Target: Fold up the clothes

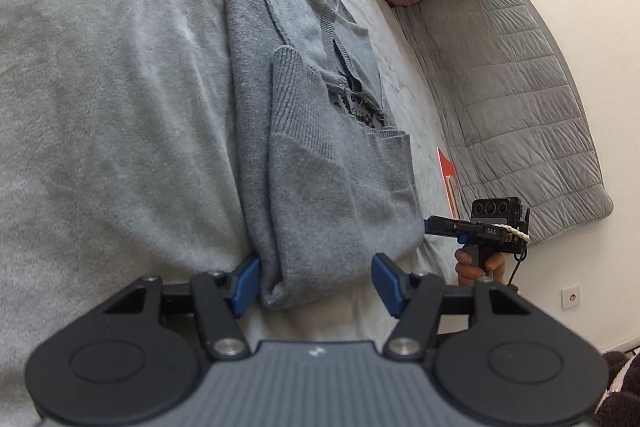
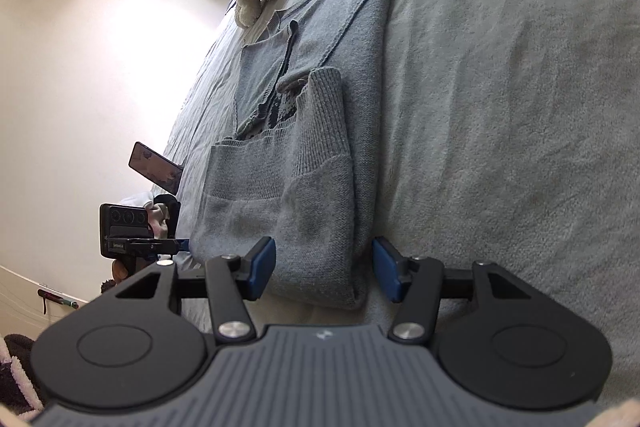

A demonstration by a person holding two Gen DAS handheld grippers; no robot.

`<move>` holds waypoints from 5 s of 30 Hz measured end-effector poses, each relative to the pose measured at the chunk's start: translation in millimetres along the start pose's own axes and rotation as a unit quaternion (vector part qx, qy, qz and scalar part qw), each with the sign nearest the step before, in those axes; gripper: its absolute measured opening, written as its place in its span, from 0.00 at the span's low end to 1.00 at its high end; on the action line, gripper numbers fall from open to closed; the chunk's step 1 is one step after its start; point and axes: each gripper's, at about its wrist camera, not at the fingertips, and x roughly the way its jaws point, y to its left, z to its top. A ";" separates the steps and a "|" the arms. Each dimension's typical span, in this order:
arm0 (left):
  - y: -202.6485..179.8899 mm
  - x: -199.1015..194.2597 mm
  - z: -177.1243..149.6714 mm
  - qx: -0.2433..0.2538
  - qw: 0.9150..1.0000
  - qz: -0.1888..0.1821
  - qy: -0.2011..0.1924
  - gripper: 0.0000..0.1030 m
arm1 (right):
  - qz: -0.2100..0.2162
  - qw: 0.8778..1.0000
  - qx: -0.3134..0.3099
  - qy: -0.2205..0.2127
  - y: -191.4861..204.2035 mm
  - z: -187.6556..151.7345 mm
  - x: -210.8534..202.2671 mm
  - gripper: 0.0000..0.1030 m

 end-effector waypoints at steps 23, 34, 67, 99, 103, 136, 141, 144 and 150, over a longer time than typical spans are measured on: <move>3.0 -11.3 1.9 -0.034 0.996 -0.052 -0.057 0.11 | 0.013 0.999 0.033 -0.009 8.3 5.9 3.5 0.17; -5.0 -22.0 23.3 -0.075 0.976 -0.142 -0.144 0.11 | 0.106 0.987 0.087 -0.086 16.6 32.9 -13.6 0.16; 6.2 -6.8 143.4 -0.077 0.941 0.062 -0.322 0.39 | 0.000 0.950 0.120 -0.288 12.2 135.0 29.7 0.43; -17.1 97.3 221.5 0.147 0.866 0.351 -0.326 0.06 | -0.342 0.882 -0.138 -0.293 16.5 211.4 161.3 0.13; -23.1 99.9 219.8 0.162 0.857 0.365 -0.325 0.07 | -0.323 0.890 -0.116 -0.301 9.8 211.2 154.6 0.14; -41.6 113.5 217.9 0.159 0.910 0.253 -0.287 0.32 | -0.330 0.884 -0.206 -0.260 59.9 200.4 181.2 0.43; -30.0 96.4 219.6 0.131 0.917 0.236 -0.294 0.32 | -0.322 0.891 -0.158 -0.280 41.1 204.4 159.1 0.39; -23.1 82.6 220.8 0.109 0.917 0.233 -0.304 0.32 | -0.328 0.888 -0.145 -0.289 36.2 204.9 151.2 0.39; -19.0 58.4 222.3 0.062 0.928 0.199 -0.308 0.34 | -0.343 0.881 -0.142 -0.294 42.0 203.3 145.3 0.43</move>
